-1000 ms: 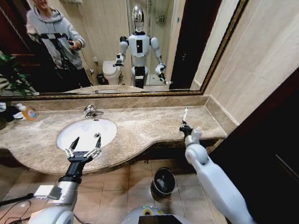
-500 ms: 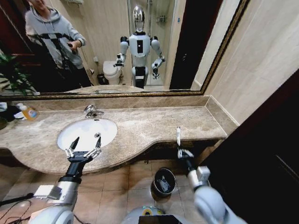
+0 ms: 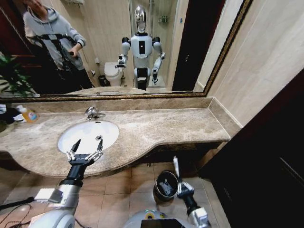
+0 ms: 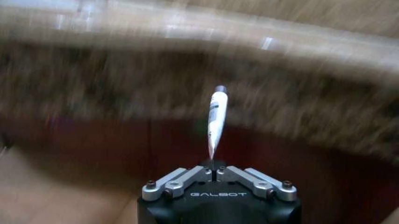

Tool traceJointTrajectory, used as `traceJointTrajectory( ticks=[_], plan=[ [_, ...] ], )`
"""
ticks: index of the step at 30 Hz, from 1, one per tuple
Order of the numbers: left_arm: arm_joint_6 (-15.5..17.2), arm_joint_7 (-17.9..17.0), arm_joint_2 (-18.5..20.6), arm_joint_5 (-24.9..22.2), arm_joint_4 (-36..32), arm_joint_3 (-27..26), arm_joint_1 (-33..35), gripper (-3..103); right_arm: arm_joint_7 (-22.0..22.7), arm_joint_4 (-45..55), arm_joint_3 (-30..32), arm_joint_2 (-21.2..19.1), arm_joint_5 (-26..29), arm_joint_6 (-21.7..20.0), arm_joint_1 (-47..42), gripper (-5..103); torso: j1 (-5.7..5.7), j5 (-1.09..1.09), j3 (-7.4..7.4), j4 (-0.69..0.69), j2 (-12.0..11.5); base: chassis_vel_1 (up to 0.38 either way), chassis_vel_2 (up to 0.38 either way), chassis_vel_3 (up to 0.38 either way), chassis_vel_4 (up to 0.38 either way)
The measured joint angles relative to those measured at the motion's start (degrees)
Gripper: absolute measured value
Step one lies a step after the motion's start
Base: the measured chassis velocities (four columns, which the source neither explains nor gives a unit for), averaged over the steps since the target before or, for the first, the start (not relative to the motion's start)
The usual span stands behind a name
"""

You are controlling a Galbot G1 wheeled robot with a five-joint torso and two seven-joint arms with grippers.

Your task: Pick up the trash from the sink and place it in the trash bin.

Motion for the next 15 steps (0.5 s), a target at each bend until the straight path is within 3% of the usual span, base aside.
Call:
traceJointTrajectory(
  ticks=[4,9,15],
  plan=[
    [0.00,0.00,0.00,0.00,0.00,0.00,0.00,100,-1.54,-7.47,-1.64,0.78,0.31,-0.98,3.15,0,0.00,0.00,0.00,0.00,0.00,0.000,0.000,0.000,0.000],
    [0.00,0.00,0.00,0.00,0.00,-0.01,0.00,100,-3.55,-18.96,-4.48,2.14,7.04,-5.22,11.58,0,0.00,0.02,0.00,0.01,0.00,0.000,0.000,0.000,0.000],
    [0.00,0.00,0.00,0.00,0.00,0.00,0.00,100,-5.32,-31.55,-6.62,3.29,8.36,-7.03,21.12,0,0.01,0.00,0.01,0.01,-0.01,0.000,0.000,0.000,0.000]
  ],
)
